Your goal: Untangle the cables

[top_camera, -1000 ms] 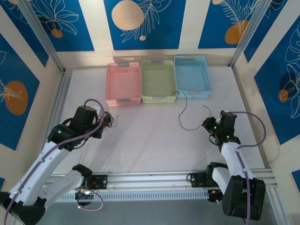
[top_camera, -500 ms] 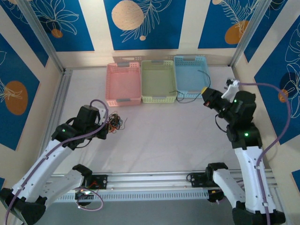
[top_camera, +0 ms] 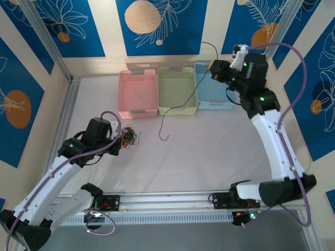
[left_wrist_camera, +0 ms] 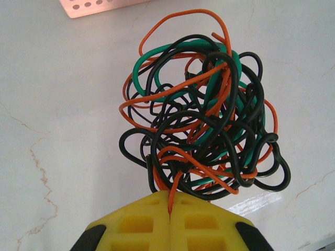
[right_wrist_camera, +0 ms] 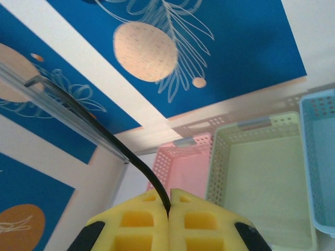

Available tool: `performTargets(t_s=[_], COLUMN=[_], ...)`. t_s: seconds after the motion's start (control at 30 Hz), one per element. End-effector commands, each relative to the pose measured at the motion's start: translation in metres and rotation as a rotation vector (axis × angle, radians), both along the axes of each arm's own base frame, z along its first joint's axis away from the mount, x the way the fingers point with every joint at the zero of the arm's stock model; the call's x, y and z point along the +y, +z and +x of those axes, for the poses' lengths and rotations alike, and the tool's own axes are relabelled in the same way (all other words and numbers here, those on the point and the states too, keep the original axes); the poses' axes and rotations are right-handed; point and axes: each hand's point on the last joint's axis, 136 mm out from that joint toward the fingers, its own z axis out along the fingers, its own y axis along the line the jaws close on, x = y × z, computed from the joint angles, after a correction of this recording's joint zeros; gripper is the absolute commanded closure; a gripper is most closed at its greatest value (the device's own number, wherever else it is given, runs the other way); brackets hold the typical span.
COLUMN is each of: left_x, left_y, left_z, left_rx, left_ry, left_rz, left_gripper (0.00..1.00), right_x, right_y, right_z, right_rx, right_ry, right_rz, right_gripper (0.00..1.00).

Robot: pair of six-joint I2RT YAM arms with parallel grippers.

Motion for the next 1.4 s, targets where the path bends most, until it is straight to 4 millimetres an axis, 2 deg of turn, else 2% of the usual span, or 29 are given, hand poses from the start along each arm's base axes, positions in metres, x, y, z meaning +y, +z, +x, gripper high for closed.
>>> performTargets(t_s=[0.0,0.13,0.23,0.37,0.73,0.83,0.93,1.03,1.13,1.37], left_x=[-0.001,-0.001,0.0,0.001,0.001,0.001,0.0,0.0,0.0,0.0], left_y=[0.005,0.004,0.003,0.003,0.003,0.004,0.004,0.003,0.003,0.004], left_z=[0.003,0.003,0.004,0.004,0.003,0.003,0.003,0.003,0.003,0.003], left_rx=[-0.031,-0.028,-0.029,-0.029,-0.032,-0.031,-0.032,-0.03,-0.031,-0.033], left_ry=[-0.007,-0.008,-0.002,0.004,0.001,-0.002,-0.002,-0.003,-0.001,-0.002], left_rz=[-0.013,-0.011,-0.006,-0.001,-0.005,-0.007,-0.007,-0.006,-0.008,-0.01], left_gripper=[1.0,1.0,1.0,1.0,1.0,1.0,1.0,1.0,1.0,1.0], right_x=[0.005,0.016,0.02,0.024,0.018,0.018,0.023,0.03,0.038,0.057], right_y=[0.01,0.009,0.008,0.022,0.089,0.091,0.079,0.053,0.015,-0.094], right_z=[0.024,0.053,0.068,0.072,0.076,0.086,0.1,0.118,0.134,0.164], right_rx=[-0.063,-0.086,-0.075,-0.094,-0.18,-0.186,-0.155,-0.106,-0.037,0.151], right_ry=[-0.021,-0.032,-0.031,-0.015,-0.006,-0.022,-0.018,-0.016,-0.019,-0.013], right_rz=[-0.034,-0.09,-0.097,-0.079,0.033,0.04,0.037,0.012,-0.013,-0.084], right_gripper=[1.0,1.0,1.0,1.0,1.0,1.0,1.0,1.0,1.0,1.0])
